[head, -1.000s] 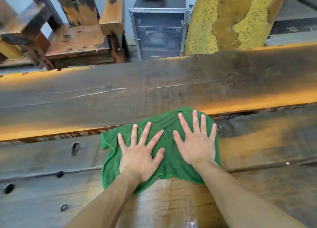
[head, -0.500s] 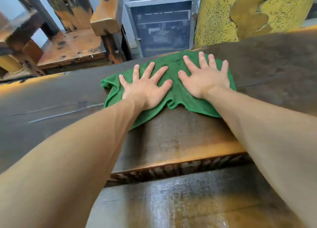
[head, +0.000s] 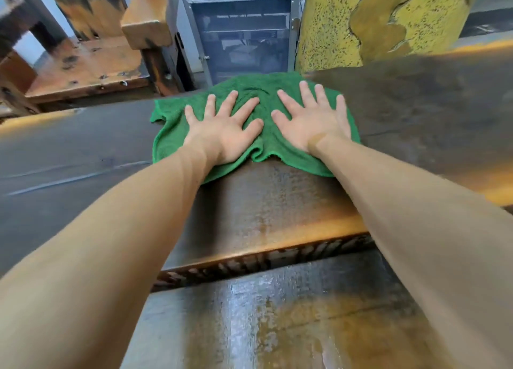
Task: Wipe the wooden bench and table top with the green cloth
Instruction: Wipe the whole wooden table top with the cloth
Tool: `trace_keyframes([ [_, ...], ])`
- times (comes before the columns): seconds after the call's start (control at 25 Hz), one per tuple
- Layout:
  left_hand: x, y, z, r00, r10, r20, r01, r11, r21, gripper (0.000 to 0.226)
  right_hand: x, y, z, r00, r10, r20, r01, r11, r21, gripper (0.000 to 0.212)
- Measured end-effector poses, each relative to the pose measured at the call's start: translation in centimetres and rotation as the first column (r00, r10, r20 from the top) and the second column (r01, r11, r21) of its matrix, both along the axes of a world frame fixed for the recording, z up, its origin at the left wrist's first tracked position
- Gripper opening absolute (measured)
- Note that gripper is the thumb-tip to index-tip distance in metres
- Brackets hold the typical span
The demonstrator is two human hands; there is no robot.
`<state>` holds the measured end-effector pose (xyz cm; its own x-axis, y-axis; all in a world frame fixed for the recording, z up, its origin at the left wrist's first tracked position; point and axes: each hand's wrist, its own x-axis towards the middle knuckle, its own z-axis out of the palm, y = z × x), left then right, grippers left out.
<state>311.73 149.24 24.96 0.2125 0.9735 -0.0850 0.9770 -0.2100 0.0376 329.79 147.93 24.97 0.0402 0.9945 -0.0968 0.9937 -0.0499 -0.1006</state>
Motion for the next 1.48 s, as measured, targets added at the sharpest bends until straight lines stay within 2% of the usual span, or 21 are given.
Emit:
trace_keyframes([
  [0.24, 0.5, -17.0, 0.3, 0.998, -0.043, -0.045, 0.04, 0.998, -0.054, 0.065, -0.9, -15.9, 0.5, 1.0, 0.031, -0.007, -0.031, 0.998, -0.055, 0.062],
  [0.4, -0.6, -28.4, 0.6, 0.996, -0.057, -0.061, 0.054, 0.997, -0.053, 0.076, -1.5, -27.1, 1.0, 0.999, 0.054, 0.005, -0.054, 0.998, -0.034, 0.062],
  [0.64, -2.2, -44.1, -0.3, 0.996, -0.091, -0.02, 0.091, 0.996, -0.006, 0.067, -3.1, -42.2, -0.3, 0.995, 0.09, -0.03, -0.09, 0.996, 0.002, 0.065],
  [1.0, -5.2, -67.9, 0.0, 0.998, -0.062, 0.009, 0.062, 0.998, -0.02, 0.069, -6.1, -65.2, -0.1, 0.989, 0.144, -0.011, -0.143, 0.988, 0.059, 0.06],
  [1.36, -6.2, -89.0, 0.8, 0.997, -0.074, 0.0, 0.074, 0.993, -0.092, 0.081, -6.7, -86.5, 0.6, 0.986, 0.167, -0.004, -0.166, 0.985, 0.043, 0.067],
  [1.48, -6.1, -93.1, 0.4, 0.999, -0.051, -0.017, 0.046, 0.976, -0.215, 0.078, -6.2, -91.2, 0.2, 0.987, 0.161, -0.014, -0.161, 0.987, 0.001, 0.07],
])
